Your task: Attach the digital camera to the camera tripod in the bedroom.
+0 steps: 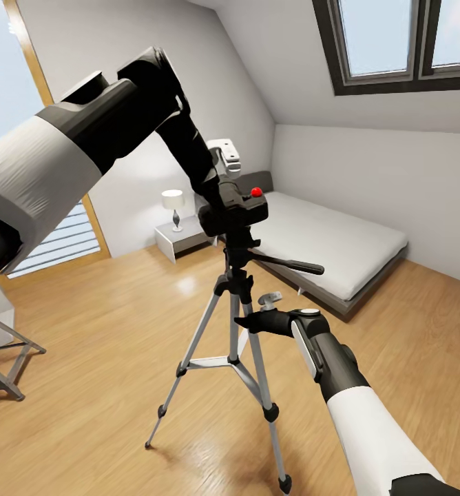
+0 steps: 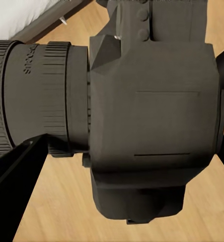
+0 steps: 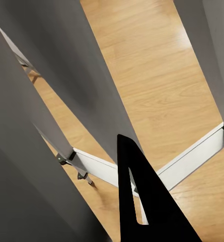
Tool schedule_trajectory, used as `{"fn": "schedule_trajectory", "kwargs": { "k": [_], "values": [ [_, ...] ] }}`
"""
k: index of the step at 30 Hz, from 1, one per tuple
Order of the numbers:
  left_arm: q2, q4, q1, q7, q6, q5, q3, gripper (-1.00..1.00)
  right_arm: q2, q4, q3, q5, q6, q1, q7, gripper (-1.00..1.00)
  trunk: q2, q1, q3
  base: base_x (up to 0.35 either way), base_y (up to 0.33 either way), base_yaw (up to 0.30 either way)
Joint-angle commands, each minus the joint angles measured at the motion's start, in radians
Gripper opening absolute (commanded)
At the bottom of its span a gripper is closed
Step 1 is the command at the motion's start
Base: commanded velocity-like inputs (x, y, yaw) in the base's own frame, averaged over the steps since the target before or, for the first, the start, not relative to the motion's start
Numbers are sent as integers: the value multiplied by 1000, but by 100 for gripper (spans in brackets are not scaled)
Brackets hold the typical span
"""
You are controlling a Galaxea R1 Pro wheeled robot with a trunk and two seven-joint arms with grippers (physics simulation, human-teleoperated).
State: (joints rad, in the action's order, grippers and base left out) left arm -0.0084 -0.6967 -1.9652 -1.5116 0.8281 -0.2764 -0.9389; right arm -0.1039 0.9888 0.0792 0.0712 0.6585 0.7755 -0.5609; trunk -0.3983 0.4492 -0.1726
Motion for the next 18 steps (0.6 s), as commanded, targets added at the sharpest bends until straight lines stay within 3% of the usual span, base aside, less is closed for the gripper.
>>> {"fn": "schedule_trajectory", "kwargs": {
  "k": [1, 11, 12, 18],
  "values": [
    [-2, -1, -1, -9, 10, -10, 0, -100, 0, -4, -2, 61, 85, 1, -5, -100, -2, 1, -2, 0, 0, 0],
    [-24, -3, -1, 0, 8, -14, -1, -100, 0, -4, -2, 60, 85, 1, -5, -100, -2, 1, -2, 0, 0, 0],
    [-21, 1, 0, 6, 2, -18, -6, -100, 3, 2, -7, 11, 9, 2, -7, -100, -2, 1, -2, 0, 0, 0],
    [-21, 5, 0, 3, 2, -17, 2, -100, 1, 0, -11, 6, 7, 2, -8, -100, -2, 1, -2, 0, 0, 0]
  ]
}}
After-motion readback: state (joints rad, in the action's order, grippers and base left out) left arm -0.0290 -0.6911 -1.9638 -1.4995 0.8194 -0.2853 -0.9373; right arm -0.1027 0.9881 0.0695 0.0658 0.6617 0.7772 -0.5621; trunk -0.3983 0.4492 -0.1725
